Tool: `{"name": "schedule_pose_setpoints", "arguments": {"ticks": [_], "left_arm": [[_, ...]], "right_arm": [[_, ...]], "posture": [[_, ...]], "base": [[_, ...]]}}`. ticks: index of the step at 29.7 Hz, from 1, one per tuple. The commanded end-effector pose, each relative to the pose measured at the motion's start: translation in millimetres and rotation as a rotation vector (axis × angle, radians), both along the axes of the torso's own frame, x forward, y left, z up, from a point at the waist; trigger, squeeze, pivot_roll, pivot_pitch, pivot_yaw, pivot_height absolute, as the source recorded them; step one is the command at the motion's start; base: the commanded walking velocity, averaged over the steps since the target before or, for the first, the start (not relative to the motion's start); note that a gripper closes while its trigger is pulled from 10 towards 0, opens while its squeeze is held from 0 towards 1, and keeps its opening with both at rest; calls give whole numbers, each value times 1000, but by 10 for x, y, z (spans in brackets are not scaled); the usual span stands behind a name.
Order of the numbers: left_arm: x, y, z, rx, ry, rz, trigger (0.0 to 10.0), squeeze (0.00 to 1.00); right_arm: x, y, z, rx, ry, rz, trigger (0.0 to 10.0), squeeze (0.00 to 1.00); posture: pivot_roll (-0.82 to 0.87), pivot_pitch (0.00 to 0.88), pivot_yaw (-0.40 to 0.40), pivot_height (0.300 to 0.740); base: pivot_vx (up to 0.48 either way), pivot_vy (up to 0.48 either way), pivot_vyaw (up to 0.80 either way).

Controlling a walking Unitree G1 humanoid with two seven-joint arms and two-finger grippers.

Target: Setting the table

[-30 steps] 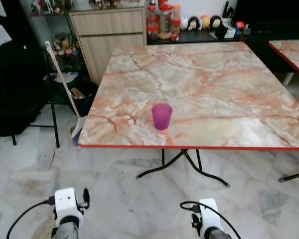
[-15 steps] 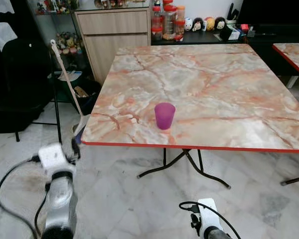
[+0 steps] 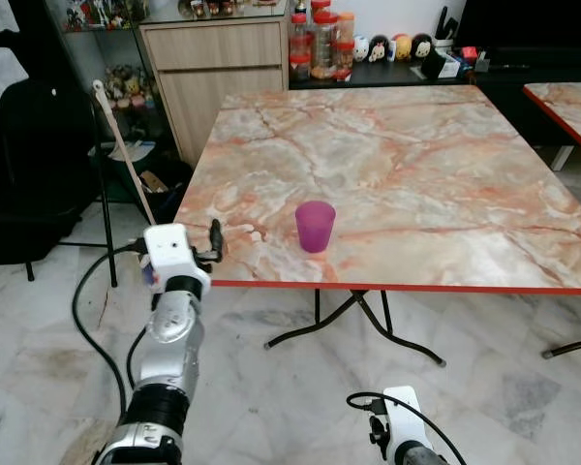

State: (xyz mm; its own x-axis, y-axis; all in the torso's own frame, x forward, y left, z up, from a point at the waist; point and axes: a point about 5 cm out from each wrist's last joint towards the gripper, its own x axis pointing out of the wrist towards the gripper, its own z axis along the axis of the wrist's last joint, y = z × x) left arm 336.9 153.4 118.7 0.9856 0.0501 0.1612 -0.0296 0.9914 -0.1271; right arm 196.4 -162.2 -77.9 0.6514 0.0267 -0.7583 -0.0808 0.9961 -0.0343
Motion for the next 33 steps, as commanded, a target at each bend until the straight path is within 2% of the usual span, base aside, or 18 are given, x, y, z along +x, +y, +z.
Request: {"name": "schedule_pose_setpoints", "arguments": {"ticks": [1, 25, 33], "left_arm": [[6, -5, -20, 5, 19, -10, 10000, 0], [-10, -5, -14, 16, 31, -61, 10000, 0], [-8, -6, 6, 17, 49, -97, 10000, 0]], "right_arm": [[11, 9, 4, 11, 2, -12, 10000, 0], [-2, 49, -4, -12, 1, 31, 10000, 0], [1, 56, -1, -8, -3, 32, 10000, 0]], "posture": [[46, 0, 40, 740], [48, 0, 50, 740], [54, 0, 48, 740]], "base": [[337, 0, -775], [347, 0, -32], [64, 0, -259]]}}
